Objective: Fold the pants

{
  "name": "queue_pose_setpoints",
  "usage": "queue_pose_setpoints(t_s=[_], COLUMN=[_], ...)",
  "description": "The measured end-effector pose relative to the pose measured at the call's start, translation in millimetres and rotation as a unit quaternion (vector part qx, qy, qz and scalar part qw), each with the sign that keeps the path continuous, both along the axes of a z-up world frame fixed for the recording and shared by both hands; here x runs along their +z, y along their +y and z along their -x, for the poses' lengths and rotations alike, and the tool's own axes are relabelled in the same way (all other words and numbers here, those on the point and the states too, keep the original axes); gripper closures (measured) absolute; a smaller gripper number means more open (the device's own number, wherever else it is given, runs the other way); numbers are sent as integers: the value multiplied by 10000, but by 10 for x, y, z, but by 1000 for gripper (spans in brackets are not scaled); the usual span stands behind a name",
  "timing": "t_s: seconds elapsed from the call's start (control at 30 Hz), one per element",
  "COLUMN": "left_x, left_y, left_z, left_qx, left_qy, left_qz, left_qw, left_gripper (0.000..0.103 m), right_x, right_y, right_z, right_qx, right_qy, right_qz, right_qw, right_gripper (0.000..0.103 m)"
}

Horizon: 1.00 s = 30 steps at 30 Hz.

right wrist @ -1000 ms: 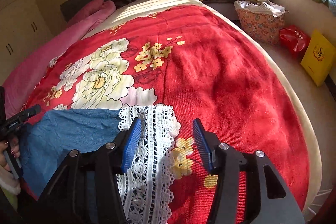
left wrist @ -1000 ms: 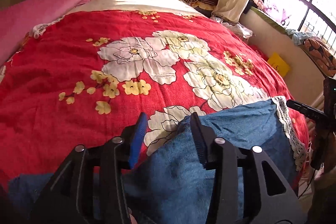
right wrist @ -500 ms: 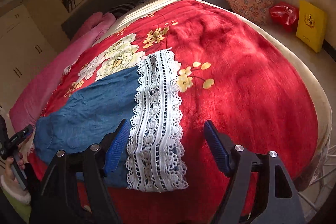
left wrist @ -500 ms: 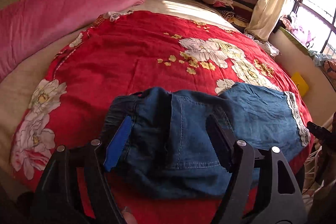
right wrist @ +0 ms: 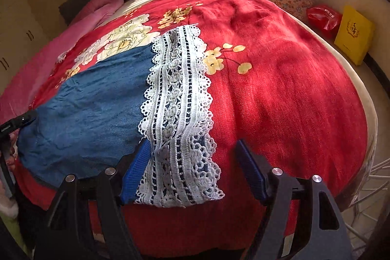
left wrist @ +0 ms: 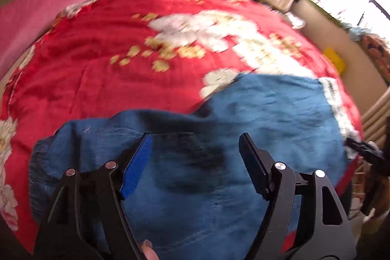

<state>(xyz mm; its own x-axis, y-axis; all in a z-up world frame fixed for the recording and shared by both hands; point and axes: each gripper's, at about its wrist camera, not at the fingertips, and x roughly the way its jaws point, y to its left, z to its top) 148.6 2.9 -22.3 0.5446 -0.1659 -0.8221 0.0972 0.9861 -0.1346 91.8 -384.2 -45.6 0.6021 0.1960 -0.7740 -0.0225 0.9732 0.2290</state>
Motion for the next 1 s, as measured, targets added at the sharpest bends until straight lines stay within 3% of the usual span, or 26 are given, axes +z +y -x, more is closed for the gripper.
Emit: queue_pose_setpoints(t_s=[0.03, 0.13, 0.3, 0.43, 0.57, 0.67, 0.77, 0.9, 1.0], left_x=[-106, -190, -148, 158, 419, 399, 217, -160, -302], left_y=[114, 321, 362, 382, 432, 417, 304, 281, 324], left_z=[-4, 154, 281, 492, 777, 886, 914, 841, 819], left_qx=[171, 181, 152, 99, 154, 46, -132, 254, 226], left_qy=[127, -72, -390, -764, -1175, -1106, -884, -240, -191], left_qz=[100, 267, 303, 560, 502, 591, 440, -276, -299], left_qw=[9997, 9995, 9987, 9955, 9917, 9921, 9950, 9990, 9991], left_gripper=[38, 47, 46, 19, 18, 18, 18, 18, 18], right_x=[-13, -54, -50, 92, 144, 84, 16, -62, -86], right_y=[13, -12, -38, -174, -319, -279, -168, 3, 87], right_z=[5, 6, -16, 121, 306, 345, 315, 280, 292], right_qx=[13, -3, -27, -58, -152, -90, -125, -172, -185], right_qy=[-13, -44, -29, -206, -317, -156, 17, 72, 27], right_qz=[45, -25, -90, -638, -1251, -1408, -1169, -249, 67], right_qw=[10000, 10000, 10000, 9977, 9915, 9899, 9931, 9995, 9998], right_gripper=[32, 31, 30, 30, 30, 30, 31, 39, 39])
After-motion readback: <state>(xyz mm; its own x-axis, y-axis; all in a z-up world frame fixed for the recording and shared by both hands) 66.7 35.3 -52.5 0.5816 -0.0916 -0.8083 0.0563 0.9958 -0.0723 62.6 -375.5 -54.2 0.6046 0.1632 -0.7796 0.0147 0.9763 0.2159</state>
